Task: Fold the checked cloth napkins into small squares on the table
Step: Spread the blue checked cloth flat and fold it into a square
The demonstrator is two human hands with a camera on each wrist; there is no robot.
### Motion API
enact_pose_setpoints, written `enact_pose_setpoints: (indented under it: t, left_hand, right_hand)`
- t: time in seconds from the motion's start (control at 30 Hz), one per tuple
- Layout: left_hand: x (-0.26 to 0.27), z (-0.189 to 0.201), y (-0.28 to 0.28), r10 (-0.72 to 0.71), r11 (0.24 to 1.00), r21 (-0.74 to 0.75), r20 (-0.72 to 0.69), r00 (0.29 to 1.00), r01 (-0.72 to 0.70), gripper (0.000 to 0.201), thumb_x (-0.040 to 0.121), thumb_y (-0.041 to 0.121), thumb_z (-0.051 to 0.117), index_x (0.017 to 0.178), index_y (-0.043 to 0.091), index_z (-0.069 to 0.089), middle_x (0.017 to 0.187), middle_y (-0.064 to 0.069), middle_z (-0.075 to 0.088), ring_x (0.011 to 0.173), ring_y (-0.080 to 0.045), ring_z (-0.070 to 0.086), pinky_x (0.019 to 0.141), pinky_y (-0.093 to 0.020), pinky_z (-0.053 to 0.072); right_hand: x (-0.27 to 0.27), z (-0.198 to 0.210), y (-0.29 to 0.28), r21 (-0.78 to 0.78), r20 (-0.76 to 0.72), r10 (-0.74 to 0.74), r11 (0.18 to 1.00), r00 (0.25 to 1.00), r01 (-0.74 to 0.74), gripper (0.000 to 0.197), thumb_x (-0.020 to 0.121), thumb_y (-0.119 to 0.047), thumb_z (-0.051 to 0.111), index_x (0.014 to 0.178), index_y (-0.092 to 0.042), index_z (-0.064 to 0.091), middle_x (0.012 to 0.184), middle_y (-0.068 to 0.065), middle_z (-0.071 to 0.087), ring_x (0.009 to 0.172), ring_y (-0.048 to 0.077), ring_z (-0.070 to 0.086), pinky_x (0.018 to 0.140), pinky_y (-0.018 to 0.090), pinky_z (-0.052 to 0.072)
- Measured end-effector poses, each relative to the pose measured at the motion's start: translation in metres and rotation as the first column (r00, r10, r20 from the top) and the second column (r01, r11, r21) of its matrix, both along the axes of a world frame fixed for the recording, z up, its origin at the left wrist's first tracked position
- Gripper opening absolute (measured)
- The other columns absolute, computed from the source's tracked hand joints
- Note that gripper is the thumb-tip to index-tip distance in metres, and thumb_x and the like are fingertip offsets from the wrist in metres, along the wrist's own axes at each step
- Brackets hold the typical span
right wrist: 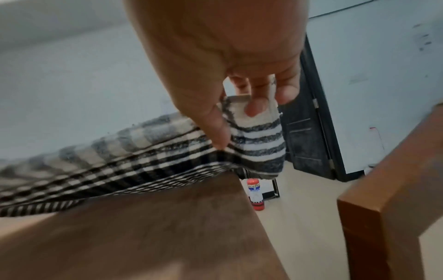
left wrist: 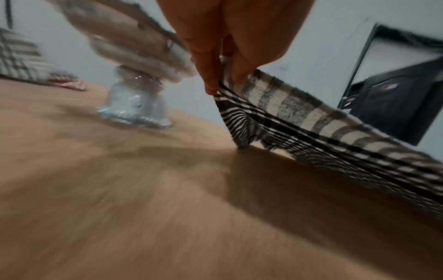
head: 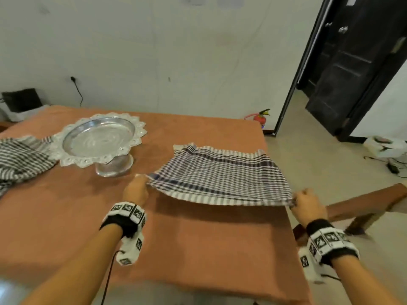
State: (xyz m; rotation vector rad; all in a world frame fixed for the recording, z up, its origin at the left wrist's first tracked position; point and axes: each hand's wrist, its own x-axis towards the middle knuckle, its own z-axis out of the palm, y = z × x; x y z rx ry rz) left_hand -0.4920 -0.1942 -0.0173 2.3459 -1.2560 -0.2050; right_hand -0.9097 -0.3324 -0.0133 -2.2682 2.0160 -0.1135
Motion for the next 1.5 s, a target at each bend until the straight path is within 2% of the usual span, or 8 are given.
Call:
enact_pose_setpoints:
  t: [0.27, 0.4, 0.6, 0.73, 0.97, 1.2, 1.4, 1.5]
  left_hand:
    - [0.02, -0.046, 0.075, 0.001, 1.0, 0.025, 0.058, 0.998, -0.002, 0.017, 0.068, -0.014, 0.067, 0.083, -0.008, 0.069, 0.086, -0.03, 0.067, 0.083, -0.045, 0.063, 0.079, -0.048, 0.048]
    - [0.053, -0.08, 0.102, -0.03, 0.996, 0.087, 0.18, 0.983, 0.015, 0.033, 0.071, -0.002, 0.07, 0.103, 0.006, 0.068, 0.104, -0.02, 0.069, 0.111, -0.04, 0.058, 0.103, -0.054, 0.035]
    - [0.035, -0.064, 0.114, -0.019, 0.951, 0.302, 0.279, 0.96, -0.068, 0.014, 0.077, -0.002, 0.059, 0.078, 0.001, 0.073, 0.119, -0.018, 0.064, 0.132, -0.04, 0.037, 0.107, -0.05, 0.022]
    - [0.015, -0.047, 0.096, -0.169, 0.961, 0.249, 0.175, 0.97, 0.122, 0.02, 0.059, -0.006, 0.046, 0.057, -0.004, 0.066, 0.078, -0.026, 0.067, 0.087, -0.044, 0.063, 0.078, -0.051, 0.051]
    - [-0.085, -0.065, 0.017, -0.426, 0.813, 0.43, -0.021, 0.904, 0.393, 0.046, 0.098, 0.02, 0.039, 0.143, 0.013, 0.03, 0.155, -0.01, 0.02, 0.145, -0.025, 0.014, 0.117, -0.044, 0.021]
    - [-0.023, -0.084, 0.045, -0.336, 0.742, 0.608, -0.029, 0.941, 0.283, 0.058, 0.095, 0.059, 0.015, 0.145, 0.043, -0.009, 0.155, 0.013, -0.018, 0.145, -0.019, -0.016, 0.116, -0.05, -0.006]
    - [0.038, -0.069, 0.059, -0.125, 0.759, 0.646, 0.02, 0.992, 0.083, 0.061, 0.098, 0.046, 0.018, 0.149, 0.021, -0.005, 0.158, 0.003, -0.012, 0.146, -0.019, -0.013, 0.117, -0.051, -0.005]
    - [-0.005, -0.066, 0.024, -0.28, 0.794, 0.572, 0.041, 0.959, 0.207, 0.061, 0.099, 0.038, 0.023, 0.15, 0.014, -0.002, 0.158, -0.004, -0.009, 0.146, -0.02, -0.009, 0.118, -0.049, -0.003]
  right_hand:
    - [-0.02, -0.043, 0.071, 0.123, 0.065, 0.201, 0.97, 0.977, -0.208, 0.011, 0.084, -0.005, 0.054, 0.094, -0.006, 0.058, 0.095, 0.013, 0.064, 0.088, 0.032, 0.06, 0.067, 0.034, 0.044]
    - [-0.026, -0.055, 0.099, 0.131, 0.091, 0.231, 0.961, 0.969, -0.241, 0.017, 0.077, 0.008, 0.054, 0.089, -0.001, 0.062, 0.09, 0.02, 0.067, 0.084, 0.039, 0.06, 0.067, 0.037, 0.044]
    - [-0.013, -0.034, 0.12, 0.299, -0.225, 0.316, 0.923, 0.922, -0.243, 0.022, 0.092, -0.008, 0.04, 0.101, -0.017, 0.058, 0.115, 0.004, 0.058, 0.109, 0.027, 0.047, 0.079, 0.027, 0.034]
    - [0.014, -0.015, 0.119, 0.178, -0.219, 0.201, 0.97, 0.955, -0.164, 0.02, 0.09, -0.014, 0.045, 0.094, -0.017, 0.065, 0.104, 0.004, 0.063, 0.103, 0.026, 0.05, 0.085, 0.037, 0.046]
    - [0.148, -0.051, 0.119, 0.308, 0.145, 0.365, 0.867, 0.92, -0.392, 0.042, 0.099, -0.021, 0.036, 0.14, -0.019, 0.038, 0.152, 0.005, 0.031, 0.14, 0.03, 0.023, 0.112, 0.049, 0.026]
    - [0.127, -0.088, 0.124, 0.417, -0.002, 0.212, 0.889, 0.977, -0.192, 0.057, 0.093, -0.06, 0.007, 0.145, -0.043, -0.01, 0.156, -0.012, -0.017, 0.144, 0.023, -0.02, 0.111, 0.057, -0.011]
    - [0.039, -0.078, 0.114, 0.454, -0.09, -0.287, 0.841, 0.954, 0.296, 0.062, 0.095, -0.057, 0.012, 0.148, -0.034, -0.008, 0.158, -0.001, -0.017, 0.145, 0.029, -0.013, 0.114, 0.061, -0.003]
    - [0.088, -0.069, 0.102, 0.358, -0.142, -0.189, 0.906, 0.972, 0.228, 0.062, 0.099, -0.045, 0.023, 0.15, -0.023, -0.005, 0.158, 0.009, -0.013, 0.144, 0.036, -0.01, 0.114, 0.061, -0.002]
